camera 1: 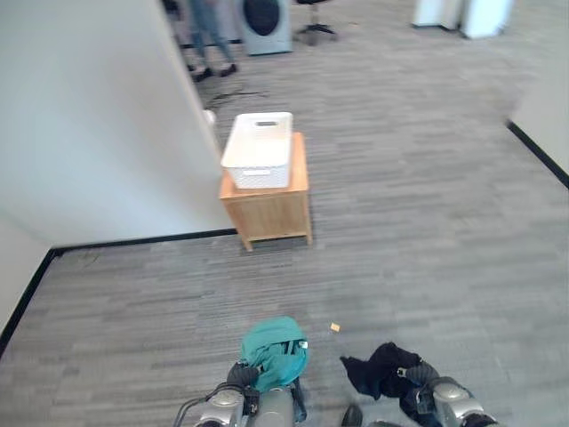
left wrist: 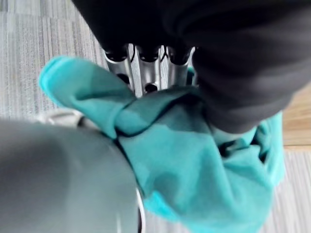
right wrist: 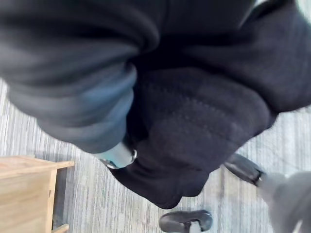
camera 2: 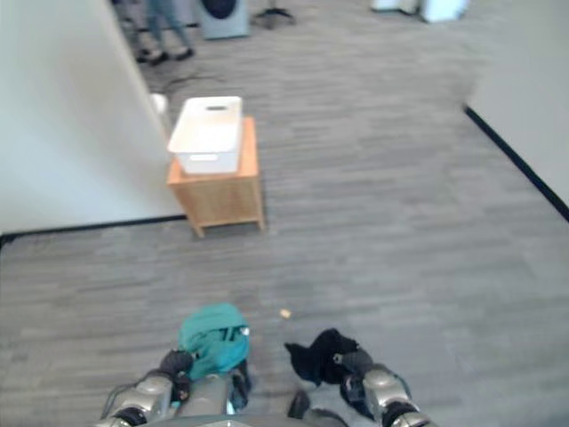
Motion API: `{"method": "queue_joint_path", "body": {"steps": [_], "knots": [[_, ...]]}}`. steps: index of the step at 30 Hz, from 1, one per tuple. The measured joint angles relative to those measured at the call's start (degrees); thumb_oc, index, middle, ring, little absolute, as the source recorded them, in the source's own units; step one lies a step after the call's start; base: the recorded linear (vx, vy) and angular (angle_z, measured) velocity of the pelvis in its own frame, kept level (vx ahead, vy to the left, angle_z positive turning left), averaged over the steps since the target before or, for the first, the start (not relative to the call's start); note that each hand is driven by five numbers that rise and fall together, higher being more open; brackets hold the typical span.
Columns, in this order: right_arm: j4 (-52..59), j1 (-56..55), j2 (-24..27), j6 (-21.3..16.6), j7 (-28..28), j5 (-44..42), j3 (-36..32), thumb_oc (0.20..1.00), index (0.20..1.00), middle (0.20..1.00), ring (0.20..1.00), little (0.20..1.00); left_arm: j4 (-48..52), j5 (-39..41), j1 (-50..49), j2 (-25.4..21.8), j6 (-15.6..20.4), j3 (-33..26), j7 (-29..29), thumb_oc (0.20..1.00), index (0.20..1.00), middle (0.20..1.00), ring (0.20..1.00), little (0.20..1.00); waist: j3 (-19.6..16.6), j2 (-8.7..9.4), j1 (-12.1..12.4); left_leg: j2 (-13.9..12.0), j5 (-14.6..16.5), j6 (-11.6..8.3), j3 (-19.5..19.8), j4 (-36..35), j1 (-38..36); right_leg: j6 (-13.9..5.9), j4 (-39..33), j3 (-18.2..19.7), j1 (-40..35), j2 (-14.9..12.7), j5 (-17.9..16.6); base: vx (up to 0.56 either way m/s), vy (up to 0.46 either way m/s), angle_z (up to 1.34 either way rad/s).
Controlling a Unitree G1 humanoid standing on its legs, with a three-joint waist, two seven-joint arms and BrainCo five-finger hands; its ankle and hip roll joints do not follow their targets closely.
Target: Tidy up the quilt and then pick up the clothes from the bed and put them into the laundry hamper.
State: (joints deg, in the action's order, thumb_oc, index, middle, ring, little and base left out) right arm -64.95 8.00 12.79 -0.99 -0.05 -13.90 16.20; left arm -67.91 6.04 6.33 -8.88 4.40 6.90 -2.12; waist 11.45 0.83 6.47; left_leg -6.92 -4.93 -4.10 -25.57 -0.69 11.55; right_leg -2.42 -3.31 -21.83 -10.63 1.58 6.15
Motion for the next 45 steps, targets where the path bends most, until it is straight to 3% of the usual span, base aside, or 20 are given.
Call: {"method": "queue_joint_path", "body": {"steps": [3,4,6,7,9,12,15,18,20,24,25,27,29,32,35,37,39,41,43,45], "knots": [[-1.71,0.13,-2.36,-0.55,0.22,-0.11,-1.21,0.200,0.200,0.200,0.200,0.200,-3.15,-0.63,-1.54,-2.44,-1.96,-0.73,-0.03,0.200,0.200,0.200,0.200,0.200,-1.38,2.48,0.21,4.03,-0.65,3.93,1.39,1.49,-0.86,-0.45,0.00,-1.50,-3.85,-0.33,2.19,0.45,0.103,0.26],[-1.92,-1.90,-2.43,-0.60,0.05,-0.15,-1.38,0.200,0.200,0.200,0.200,0.200,-5.11,-1.04,-3.77,-2.43,-2.75,-0.27,0.23,0.200,0.200,0.200,0.200,0.200,-3.13,2.68,-0.91,7.11,-0.65,8.65,0.91,3.06,-3.27,-0.71,6.89,-1.87,-2.16,-0.82,2.72,0.45,0.091,0.38],[-1.76,-3.36,-0.77,-0.52,0.00,-0.19,-1.80,0.200,0.200,0.200,0.200,0.200,-5.61,-2.31,-6.84,-1.05,-3.60,1.87,0.39,0.200,0.200,0.200,0.200,0.200,-4.28,-1.98,-2.07,6.87,-0.29,13.60,1.64,0.24,-7.55,-3.08,22.34,-0.84,2.42,-0.10,4.63,0.33,0.034,0.21],[-0.19,-4.20,-1.48,-0.37,-0.05,-0.48,-1.45,0.200,0.200,0.200,0.200,0.200,-5.92,-3.22,-8.72,-2.09,-4.17,3.77,0.45,0.200,0.200,0.200,0.200,0.200,-4.28,-1.48,-3.30,7.70,0.93,13.25,2.25,-3.38,-12.29,-5.63,41.96,0.72,9.65,-4.66,6.81,0.32,-0.028,0.25],[2.02,-4.27,-2.30,-0.28,0.34,-0.72,-0.64,0.200,0.200,0.200,0.200,0.200,-6.25,-4.89,-8.22,-3.91,-4.52,4.43,0.63,0.200,0.200,0.200,0.200,0.200,-3.05,1.57,-4.84,9.26,2.68,12.90,2.65,-3.33,-13.80,-6.37,51.71,3.45,17.71,-11.75,6.80,0.31,-0.079,0.19],[3.94,-3.25,-2.25,-0.45,0.11,-0.77,-0.93,0.200,0.200,0.200,0.200,0.200,-6.06,-5.16,-6.24,-4.46,-4.49,6.80,1.25,0.200,0.200,0.200,0.200,0.200,-1.17,1.29,-6.21,7.81,2.30,11.48,3.02,-3.93,-16.42,-6.32,43.67,3.82,21.98,-14.55,6.76,0.44,-0.220,0.18],[4.26,-1.42,-2.59,-0.74,0.10,-0.87,-1.15,0.200,0.200,0.200,0.200,0.200,-4.19,-5.11,-4.07,-4.58,-4.07,7.25,1.36,0.200,0.200,0.200,0.200,0.200,-0.41,0.43,-6.97,6.31,5.92,5.92,2.46,-4.25,-19.01,-5.86,17.52,6.62,23.29,-13.16,3.33,0.48,-0.306,-0.01],[2.52,-1.83,-2.33,-0.66,0.02,-2.15,-3.48,0.200,0.200,0.200,0.200,0.200,-3.96,-5.11,-1.82,-3.13,-3.43,6.85,1.38,0.200,0.200,0.200,0.200,0.200,-0.63,-0.02,-9.37,5.32,6.90,4.99,6.45,-4.13,-19.76,-7.36,6.04,16.16,21.02,-10.89,-9.75,0.41,-0.276,0.44],[1.50,-2.19,-2.07,-0.24,-0.12,-2.29,-4.21,0.200,0.200,0.200,0.200,0.200,-3.72,-5.21,-1.01,-2.02,-2.27,6.90,1.47,0.200,0.200,0.200,0.200,0.200,-0.22,-0.78,-10.47,3.24,6.84,2.14,8.11,-4.00,-20.85,-3.96,-1.39,15.85,15.89,-8.77,-18.74,0.49,-0.335,0.47],[0.96,-3.31,-1.46,-0.01,0.04,-1.88,-4.27,0.200,0.200,0.200,0.200,0.200,-2.98,-6.11,-1.98,-0.28,-1.64,5.39,1.30,0.200,0.200,0.200,0.200,0.200,-0.31,-0.59,-10.52,-1.57,5.24,-0.72,11.51,5.39,-21.27,0.95,-1.48,14.52,9.64,-5.16,-15.72,0.36,-0.487,0.18],[1.03,-3.51,-1.60,-0.38,0.14,-1.81,-4.00,0.200,0.200,0.200,0.200,0.200,-1.58,-6.06,0.30,-0.86,-1.13,5.67,1.33,0.200,0.200,0.200,0.200,0.200,0.43,1.79,-9.75,-4.14,4.47,-2.18,17.20,29.43,-7.91,3.51,-1.58,11.95,8.37,-5.03,-11.90,0.31,-0.430,0.56],[1.21,-3.18,-0.99,-0.04,-0.46,-1.77,-2.57,0.200,0.200,0.200,0.200,0.200,1.41,-4.31,0.25,-0.53,-0.43,4.75,1.43,0.200,0.200,0.200,0.200,0.200,1.21,3.35,-6.49,-5.66,-2.35,-1.45,18.40,39.95,-2.02,5.80,-1.57,11.00,6.19,-3.87,-9.99,0.36,-0.230,0.48],[0.96,-1.27,-0.58,0.30,-0.64,-1.75,-1.76,0.200,0.200,0.200,0.200,0.200,3.00,-4.35,0.98,-1.60,-0.15,5.60,1.38,0.200,0.200,0.200,0.200,0.200,2.25,4.92,-5.88,-5.33,1.32,-1.17,16.41,42.39,-0.12,6.24,-1.48,10.71,4.56,-3.99,-9.33,0.50,-0.069,0.25],[1.13,1.67,1.37,0.14,-1.52,-1.78,-0.50,0.200,0.200,0.200,0.200,0.200,3.35,-4.94,3.50,0.97,-0.89,7.35,4.24,0.200,0.200,0.200,0.200,0.200,3.66,4.25,-4.56,-1.31,4.03,-1.32,8.86,23.41,1.31,4.78,-1.44,7.44,2.48,-3.18,-6.77,0.45,0.030,0.44],[-0.73,5.22,4.76,1.16,2.55,-2.20,0.13,0.200,0.200,0.200,0.200,0.200,2.12,-3.81,3.28,-0.97,-1.49,5.12,1.97,0.200,0.200,0.200,0.200,0.200,3.47,2.12,-4.07,0.39,-0.56,-1.16,7.55,6.74,0.92,4.03,-1.85,6.74,-0.60,-0.14,-3.83,0.56,0.028,0.15],[-1.80,6.41,11.68,2.21,3.59,-2.42,-0.41,0.200,0.200,0.200,0.200,0.200,-0.70,-3.26,1.40,-1.64,-1.66,3.02,1.62,0.200,0.200,0.200,0.200,0.200,2.40,0.64,-3.17,1.91,-1.42,-0.69,9.11,4.23,0.58,4.40,-1.64,5.28,-3.29,0.63,-1.63,0.64,-0.008,0.03],[-3.49,6.06,11.58,2.23,4.47,-2.46,0.14,0.200,0.200,0.200,0.200,0.200,-3.32,-3.36,-1.34,-4.31,-2.03,1.77,1.12,0.200,0.200,0.200,0.200,0.200,-0.02,3.47,-2.45,4.41,-2.23,3.08,9.82,4.53,-2.90,2.06,-1.43,5.16,-5.89,-0.34,1.07,0.49,0.026,-0.10],[-4.63,5.70,10.31,1.85,4.59,-2.60,-0.04,0.200,0.200,0.200,0.200,0.200,-7.42,-3.97,-4.00,-5.07,-2.84,2.77,0.82,0.200,0.200,0.200,0.200,0.200,-2.11,2.16,-3.08,4.66,-1.24,8.43,8.83,1.26,-8.25,-2.24,12.72,7.24,-2.91,0.90,4.62,0.39,0.053,0.08],[-3.53,6.70,6.75,2.29,5.39,-2.68,1.10,0.200,0.200,0.200,0.200,0.200,-7.33,-4.71,-5.76,-5.45,-3.33,4.61,0.65,0.200,0.200,0.200,0.200,0.200,-1.35,1.88,-3.72,3.58,-1.86,9.78,10.48,-3.22,-11.78,-4.09,39.63,8.88,10.31,-1.82,4.81,0.38,0.008,0.26],[-2.04,6.50,3.71,2.28,6.22,-2.62,1.62,0.200,0.200,0.200,0.200,0.200,-7.34,-4.93,-6.47,-6.30,-4.20,4.89,0.42,0.200,0.200,0.200,0.200,0.200,-1.12,3.56,-4.78,5.42,-0.98,9.93,11.16,-3.94,-14.96,-5.15,47.65,11.21,16.23,-6.16,5.32,0.40,-0.097,0.51]]}}
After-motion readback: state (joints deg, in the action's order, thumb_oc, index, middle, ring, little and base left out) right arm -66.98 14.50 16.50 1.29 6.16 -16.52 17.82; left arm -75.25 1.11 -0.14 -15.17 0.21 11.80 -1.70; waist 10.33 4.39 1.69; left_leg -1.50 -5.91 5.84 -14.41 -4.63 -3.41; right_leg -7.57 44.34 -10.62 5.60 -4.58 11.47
